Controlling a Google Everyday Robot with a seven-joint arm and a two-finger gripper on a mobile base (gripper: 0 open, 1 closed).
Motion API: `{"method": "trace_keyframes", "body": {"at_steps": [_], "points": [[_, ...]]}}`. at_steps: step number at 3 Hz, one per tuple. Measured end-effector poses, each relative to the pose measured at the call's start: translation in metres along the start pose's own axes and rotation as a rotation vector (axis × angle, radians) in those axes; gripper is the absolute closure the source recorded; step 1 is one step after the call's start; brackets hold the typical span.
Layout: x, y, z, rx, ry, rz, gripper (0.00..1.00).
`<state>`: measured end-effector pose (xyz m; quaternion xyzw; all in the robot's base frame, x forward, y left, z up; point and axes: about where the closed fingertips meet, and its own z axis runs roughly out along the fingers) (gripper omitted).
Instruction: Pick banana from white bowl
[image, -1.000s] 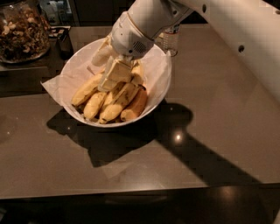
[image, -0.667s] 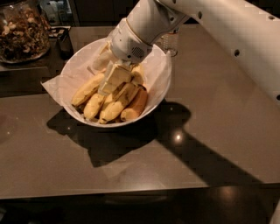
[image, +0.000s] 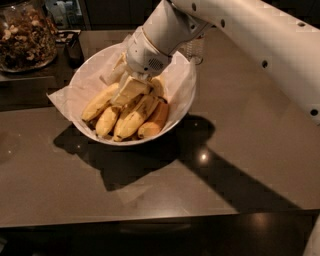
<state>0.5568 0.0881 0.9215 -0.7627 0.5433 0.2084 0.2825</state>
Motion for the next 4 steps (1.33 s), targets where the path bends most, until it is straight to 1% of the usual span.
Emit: {"method": "trace_keyframes", "body": {"at_steps": [1,2,3,4], "points": [[0.009,0.008,0.006,-0.012,0.009,0.022,0.79],[0.012,0.013,0.005,-0.015,0.011,0.037,0.99],[0.011,0.013,0.005,-0.015,0.011,0.037,1.0],[0.002,0.016,-0.027,0.009,-0.091,-0.012,1.0]]}}
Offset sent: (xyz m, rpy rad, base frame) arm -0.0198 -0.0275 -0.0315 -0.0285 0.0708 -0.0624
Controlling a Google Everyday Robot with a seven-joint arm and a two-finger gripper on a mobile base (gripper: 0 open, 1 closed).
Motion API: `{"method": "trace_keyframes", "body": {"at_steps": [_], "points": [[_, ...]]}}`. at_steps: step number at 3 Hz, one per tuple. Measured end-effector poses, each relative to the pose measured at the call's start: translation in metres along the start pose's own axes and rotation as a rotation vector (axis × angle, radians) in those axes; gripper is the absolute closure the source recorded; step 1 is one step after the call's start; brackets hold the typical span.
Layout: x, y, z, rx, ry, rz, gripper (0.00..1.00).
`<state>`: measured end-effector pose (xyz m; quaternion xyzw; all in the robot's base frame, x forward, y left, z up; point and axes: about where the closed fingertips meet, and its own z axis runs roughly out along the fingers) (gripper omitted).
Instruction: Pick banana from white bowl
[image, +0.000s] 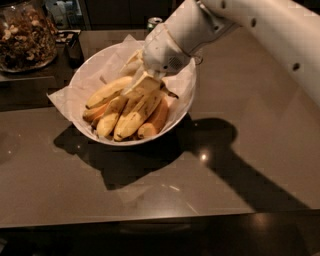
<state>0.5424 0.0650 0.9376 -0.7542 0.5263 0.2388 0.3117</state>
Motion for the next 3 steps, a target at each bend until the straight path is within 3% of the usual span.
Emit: {"method": "trace_keyframes", "body": {"at_steps": [1,2,3], "points": [[-0.019,0.012,-0.046,0.027,-0.112,-0.064,1.0],[-0.03,0.034,-0.083,0.028,-0.21,-0.087,1.0],[-0.032,0.062,-0.116,0.04,-0.264,-0.058,1.0]]}}
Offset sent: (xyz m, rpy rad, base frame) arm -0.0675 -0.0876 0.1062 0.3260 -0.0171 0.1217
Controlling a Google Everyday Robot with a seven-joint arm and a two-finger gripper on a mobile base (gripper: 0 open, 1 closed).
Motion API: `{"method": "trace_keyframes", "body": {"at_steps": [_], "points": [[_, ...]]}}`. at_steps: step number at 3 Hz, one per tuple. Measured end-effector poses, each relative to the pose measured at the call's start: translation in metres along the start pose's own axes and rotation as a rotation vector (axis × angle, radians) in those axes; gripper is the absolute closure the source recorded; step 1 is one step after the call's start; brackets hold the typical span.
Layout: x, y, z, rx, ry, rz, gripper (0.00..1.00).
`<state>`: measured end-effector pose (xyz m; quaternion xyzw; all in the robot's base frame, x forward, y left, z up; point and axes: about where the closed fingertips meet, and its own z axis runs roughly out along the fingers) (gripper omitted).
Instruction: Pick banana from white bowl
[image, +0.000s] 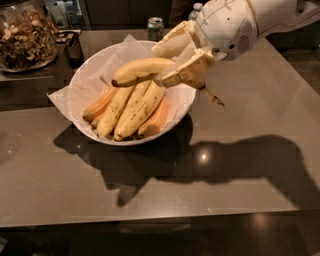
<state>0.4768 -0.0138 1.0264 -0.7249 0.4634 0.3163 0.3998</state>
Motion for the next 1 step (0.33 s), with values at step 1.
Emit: {"method": "trace_keyframes", "body": {"at_steps": [1], "points": [[0.0,0.0,0.0,0.0,0.0,0.0,1.0]]}}
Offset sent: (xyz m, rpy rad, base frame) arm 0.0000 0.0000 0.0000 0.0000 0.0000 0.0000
